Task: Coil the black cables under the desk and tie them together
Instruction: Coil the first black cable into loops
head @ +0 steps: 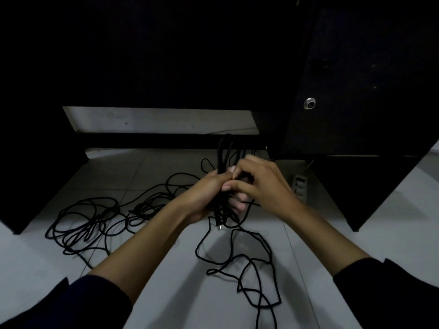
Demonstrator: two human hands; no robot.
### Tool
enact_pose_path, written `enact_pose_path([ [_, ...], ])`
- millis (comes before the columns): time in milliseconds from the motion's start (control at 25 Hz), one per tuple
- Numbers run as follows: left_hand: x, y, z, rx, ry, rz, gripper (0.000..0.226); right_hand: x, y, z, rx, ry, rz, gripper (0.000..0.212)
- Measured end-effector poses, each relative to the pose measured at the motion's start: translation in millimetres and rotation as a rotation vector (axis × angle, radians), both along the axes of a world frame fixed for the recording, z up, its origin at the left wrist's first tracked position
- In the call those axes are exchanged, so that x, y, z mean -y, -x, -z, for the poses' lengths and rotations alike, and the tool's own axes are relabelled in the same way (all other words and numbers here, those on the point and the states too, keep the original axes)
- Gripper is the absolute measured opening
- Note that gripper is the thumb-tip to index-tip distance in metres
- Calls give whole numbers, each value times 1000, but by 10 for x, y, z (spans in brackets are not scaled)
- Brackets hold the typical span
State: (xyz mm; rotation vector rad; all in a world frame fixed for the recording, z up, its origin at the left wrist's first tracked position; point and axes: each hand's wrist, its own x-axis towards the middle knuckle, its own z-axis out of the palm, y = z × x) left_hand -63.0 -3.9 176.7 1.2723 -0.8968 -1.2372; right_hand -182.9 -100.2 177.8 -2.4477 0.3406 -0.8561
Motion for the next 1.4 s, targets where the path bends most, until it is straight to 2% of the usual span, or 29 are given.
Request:
enact_pose_path([
  [80,-8,6,6,-1,-27,20,43,4,6,7,-15,3,21,36],
  [160,0,-10,24,-52,-73,63,52,1,4,-10,-38,46,31,39],
  [240,1,-23,39,-88,-105,90,47,21,17,-59,-64,64,1,36],
  [360,-31,-59,68,-60,-103,110,38,123,104,-184,-150,-57,-76,28],
  [440,-51,-94,82,-21,-77,108,28,198,171,-226,-191,18,-90,21],
  [520,-64,-122,76,-15,-69,105,28,253,204,-209,-144,141,-39,21],
  [600,-62,-130,59,-22,-58,102,18,274,211,-184,-50,153,55,24],
  [720,-51,-117,66,25,-92,135,21,198,182,-191,31,-55,168,39],
  [800,-45,-87,81,54,-118,188,34,148,146,-217,3,-217,221,47],
  [960,-31,-47,79,68,-95,225,39,140,72,-247,-61,-565,176,21],
  [1120,-38,-27,66,102,-80,228,33,106,17,-248,12,-696,177,26],
  [1240,-20,20,77,90,-68,234,17,91,-19,-254,52,-768,181,35],
  [1400,14,88,153,92,-67,208,21,51,-80,-267,66,-887,161,18],
])
